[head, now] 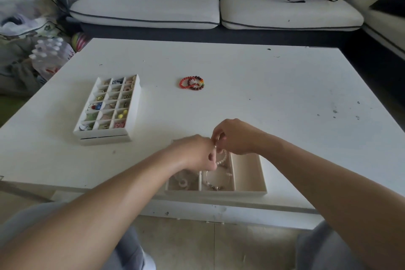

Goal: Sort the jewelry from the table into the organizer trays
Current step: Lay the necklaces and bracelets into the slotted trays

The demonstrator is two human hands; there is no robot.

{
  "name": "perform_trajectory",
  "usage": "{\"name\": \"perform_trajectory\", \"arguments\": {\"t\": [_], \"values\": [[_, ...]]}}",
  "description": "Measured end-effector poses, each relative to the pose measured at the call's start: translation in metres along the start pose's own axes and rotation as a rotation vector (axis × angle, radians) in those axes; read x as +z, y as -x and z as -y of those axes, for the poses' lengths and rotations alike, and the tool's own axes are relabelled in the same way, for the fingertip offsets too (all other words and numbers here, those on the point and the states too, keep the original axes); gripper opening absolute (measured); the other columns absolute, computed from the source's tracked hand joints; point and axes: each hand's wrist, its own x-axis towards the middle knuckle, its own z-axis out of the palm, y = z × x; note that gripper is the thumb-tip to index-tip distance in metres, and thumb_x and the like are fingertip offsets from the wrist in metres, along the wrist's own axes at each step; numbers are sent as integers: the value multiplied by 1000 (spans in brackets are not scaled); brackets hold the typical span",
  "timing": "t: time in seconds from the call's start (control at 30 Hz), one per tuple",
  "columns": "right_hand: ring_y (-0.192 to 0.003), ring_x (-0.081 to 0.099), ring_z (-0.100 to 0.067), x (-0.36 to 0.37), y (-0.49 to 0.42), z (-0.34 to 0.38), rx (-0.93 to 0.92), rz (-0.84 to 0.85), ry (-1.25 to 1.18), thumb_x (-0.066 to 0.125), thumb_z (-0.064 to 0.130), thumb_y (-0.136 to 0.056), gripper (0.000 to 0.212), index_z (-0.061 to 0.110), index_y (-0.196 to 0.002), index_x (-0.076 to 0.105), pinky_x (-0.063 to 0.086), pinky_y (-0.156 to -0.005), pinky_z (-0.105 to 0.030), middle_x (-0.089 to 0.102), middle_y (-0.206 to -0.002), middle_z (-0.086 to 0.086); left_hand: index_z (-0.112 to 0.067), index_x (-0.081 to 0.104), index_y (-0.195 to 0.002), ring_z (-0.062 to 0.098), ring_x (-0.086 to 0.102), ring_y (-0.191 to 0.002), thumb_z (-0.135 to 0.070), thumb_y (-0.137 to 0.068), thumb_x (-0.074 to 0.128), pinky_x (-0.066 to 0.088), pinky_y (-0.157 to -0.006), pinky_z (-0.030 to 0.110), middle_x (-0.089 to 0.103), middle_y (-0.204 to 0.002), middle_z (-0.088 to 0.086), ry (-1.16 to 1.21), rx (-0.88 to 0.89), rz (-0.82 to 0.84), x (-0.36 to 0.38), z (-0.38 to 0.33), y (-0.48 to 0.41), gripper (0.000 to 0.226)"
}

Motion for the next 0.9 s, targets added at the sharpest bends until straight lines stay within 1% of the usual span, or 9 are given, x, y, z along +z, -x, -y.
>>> {"name": "perform_trajectory", "arguments": {"t": [0.07, 0.13, 0.2, 0.3, 0.47, 0.53, 0.63, 0.77, 0.9], "values": [[-85, 66, -11, -8, -9, -2, 21, -87, -51, 62, 11, -84, 24, 28, -95, 75, 57, -78, -31, 72, -89, 12, -28, 72, -84, 14, 67, -88, -28, -87, 59, 58, -82, 35, 72, -95, -11, 83, -44, -60, -16, 10, -9, 14], [-83, 65, -10, -14, -20, -6, 47, -184, -126, 56, 10, -87, 26, 28, -95, 73, 57, -81, -34, 74, -90, 11, -32, 68, -88, 13, 66, -90, -30, -89, 59, 57, -87, 36, 71, -101, -11, 117, -100, -148, -32, 22, -19, 10], [-91, 64, -13, -18, -32, -10, 81, -285, -178, 52, 11, -90, 30, 27, -106, 71, 54, -84, -33, 71, -99, 10, -33, 68, -90, 16, 66, -92, -30, -89, 59, 56, -89, 37, 70, -103, -10, 142, -167, -265, -46, 34, -31, 9], [-96, 60, -16, -23, -50, -16, 133, -388, -247, 49, 14, -94, 36, 25, -124, 64, 46, -78, -27, 65, -109, 8, -32, 70, -96, 20, 64, -99, -28, -90, 61, 54, -89, 34, 69, -107, -8, 264, -287, -445, -55, 55, -55, 11], [-100, 59, -17, -29, -73, -33, 217, -379, -383, 51, 15, -92, 43, 20, -134, 56, 45, -79, -28, 66, -112, 5, -24, 60, -125, 24, 58, -117, -17, -90, 61, 48, -89, 34, 61, -128, -1, 249, -412, -590, -58, 79, -107, 36], [-100, 63, -19, -29, -80, -42, 231, -374, -423, 52, 16, -92, 42, 20, -133, 56, 46, -77, -28, 66, -110, 4, -21, 54, -132, 27, 55, -122, -12, -91, 59, 48, -91, 37, 54, -134, 2, 201, -414, -644, -62, 82, -125, 43], [-102, 65, -21, -30, -89, -53, 240, -376, -474, 54, 17, -93, 39, 18, -132, 57, 50, -81, -31, 67, -108, 3, -25, 47, -141, 26, 50, -125, -7, -91, 55, 45, -87, 37, 50, -142, 0, 92, -376, -669, -64, 87, -146, 53], [-101, 65, -21, -34, -97, -64, 255, -373, -487, 54, 17, -92, 37, 19, -129, 57, 48, -76, -29, 67, -104, 4, -23, 49, -140, 28, 50, -125, -7, -94, 50, 45, -89, 39, 55, -138, 2, 110, -433, -641, -63, 97, -166, 49], [-96, 66, -19, -33, -99, -69, 264, -336, -496, 55, 17, -93, 37, 18, -130, 58, 47, -74, -28, 66, -106, 5, -22, 55, -130, 28, 52, -119, -6, -96, 48, 43, -83, 38, 56, -131, 3, 91, -437, -676, -61, 102, -172, 39]]}}
